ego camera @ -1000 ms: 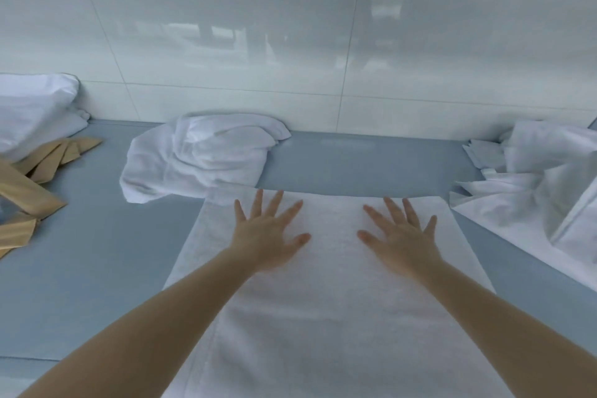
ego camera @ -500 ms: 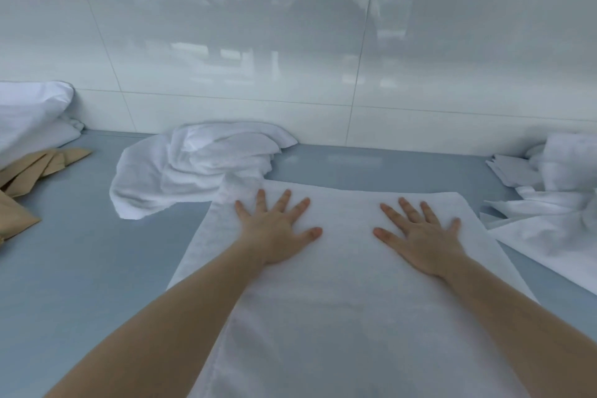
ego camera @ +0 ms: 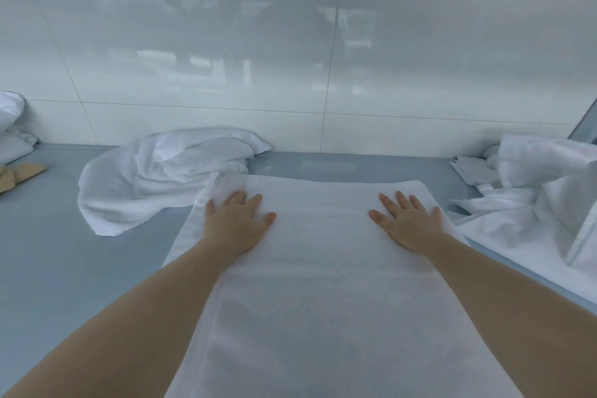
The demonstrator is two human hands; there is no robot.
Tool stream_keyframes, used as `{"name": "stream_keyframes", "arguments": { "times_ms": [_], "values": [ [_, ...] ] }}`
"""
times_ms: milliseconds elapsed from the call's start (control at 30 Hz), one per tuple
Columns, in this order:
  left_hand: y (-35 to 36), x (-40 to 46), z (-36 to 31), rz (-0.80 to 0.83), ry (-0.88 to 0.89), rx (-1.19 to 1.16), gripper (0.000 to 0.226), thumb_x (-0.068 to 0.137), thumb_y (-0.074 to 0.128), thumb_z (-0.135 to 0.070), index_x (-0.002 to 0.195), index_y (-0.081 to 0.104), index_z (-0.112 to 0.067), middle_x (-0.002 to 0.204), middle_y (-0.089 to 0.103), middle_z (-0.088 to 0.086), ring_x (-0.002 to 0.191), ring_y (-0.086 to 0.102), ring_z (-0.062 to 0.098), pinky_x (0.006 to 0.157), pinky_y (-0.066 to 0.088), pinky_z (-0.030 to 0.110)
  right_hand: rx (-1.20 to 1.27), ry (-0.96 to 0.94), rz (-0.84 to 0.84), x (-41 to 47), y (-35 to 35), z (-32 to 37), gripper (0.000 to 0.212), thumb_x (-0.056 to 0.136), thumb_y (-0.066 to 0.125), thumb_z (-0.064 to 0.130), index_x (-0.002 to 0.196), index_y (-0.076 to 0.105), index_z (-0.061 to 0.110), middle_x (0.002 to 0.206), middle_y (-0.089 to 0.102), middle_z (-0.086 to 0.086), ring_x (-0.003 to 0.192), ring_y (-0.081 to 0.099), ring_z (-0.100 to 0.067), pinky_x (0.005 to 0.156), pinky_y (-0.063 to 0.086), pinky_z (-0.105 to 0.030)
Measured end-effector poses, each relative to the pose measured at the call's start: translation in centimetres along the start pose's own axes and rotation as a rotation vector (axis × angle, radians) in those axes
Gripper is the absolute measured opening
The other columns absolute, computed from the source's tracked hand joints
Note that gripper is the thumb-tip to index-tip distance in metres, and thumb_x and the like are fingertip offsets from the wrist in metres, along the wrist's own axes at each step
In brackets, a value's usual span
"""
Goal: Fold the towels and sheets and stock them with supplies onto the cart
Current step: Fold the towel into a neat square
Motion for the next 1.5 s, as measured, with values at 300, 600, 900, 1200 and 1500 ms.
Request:
{"name": "stream_keyframes", "arguments": {
  "times_ms": [300, 600, 900, 1200, 1500],
  "values": [
    [1.8, -6.9, -8.3, 0.24, 0.237, 0.055, 0.066, 0.091, 0.011, -0.068, 0.149, -0.008, -0.044, 0.16, -0.015, -0.012, 0.146, -0.019, 0.023, 0.112, -0.011, 0.062, 0.012, -0.319, -0.02, -9.0, 3.0, 11.1, 0.054, 0.098, 0.013, 0.057, 0.148, -0.004, 0.049, 0.16, -0.011, 0.016, 0.147, -0.012, -0.016, 0.112, -0.008, -0.061],
    [-0.7, -12.5, 2.2, 0.195, -0.076, 0.081, 0.067, 0.09, 0.009, -0.068, 0.151, -0.004, -0.042, 0.161, -0.01, -0.011, 0.148, -0.012, 0.015, 0.117, -0.007, 0.053, -0.026, 0.044, 0.011, -14.0, 2.9, -5.0, 0.061, 0.093, 0.007, 0.065, 0.148, -0.011, 0.045, 0.161, -0.014, 0.009, 0.148, -0.01, -0.016, 0.118, -0.001, -0.051],
    [0.5, -19.8, -7.7, 0.228, 0.036, 0.055, 0.071, 0.086, 0.01, -0.075, 0.148, -0.009, -0.047, 0.16, -0.013, -0.012, 0.147, -0.018, 0.023, 0.109, -0.012, 0.065, 0.008, -0.299, -0.03, -20.4, 4.4, 7.3, 0.057, 0.093, 0.011, 0.064, 0.147, -0.005, 0.051, 0.16, -0.011, 0.014, 0.148, -0.013, -0.019, 0.111, -0.01, -0.063],
    [-1.2, -25.1, 2.6, 0.153, -0.187, 0.118, 0.076, 0.078, -0.005, -0.077, 0.148, -0.011, -0.048, 0.159, -0.014, -0.014, 0.148, -0.014, 0.018, 0.116, -0.004, 0.052, -0.018, -0.088, -0.017, -22.0, 4.6, -3.1, 0.062, 0.089, 0.0, 0.068, 0.145, -0.019, 0.048, 0.16, -0.017, 0.009, 0.147, -0.014, -0.017, 0.118, -0.006, -0.049],
    [-2.3, -27.5, 1.2, 0.094, -0.146, 0.108, 0.069, 0.089, 0.001, -0.065, 0.152, 0.0, -0.037, 0.162, -0.002, -0.004, 0.148, -0.012, 0.025, 0.116, -0.011, 0.053, 0.036, 0.036, -0.001, -26.6, 4.5, -3.8, 0.06, 0.094, 0.01, 0.062, 0.149, -0.006, 0.046, 0.162, -0.008, 0.006, 0.148, -0.01, -0.023, 0.113, -0.001, -0.064]
  ]
}}
Point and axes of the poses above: each hand's wrist, its own x-axis towards the middle knuckle, its own y-axis out of the palm, z = x × y, the point moved 6 cm from there along x, towards the middle knuckle
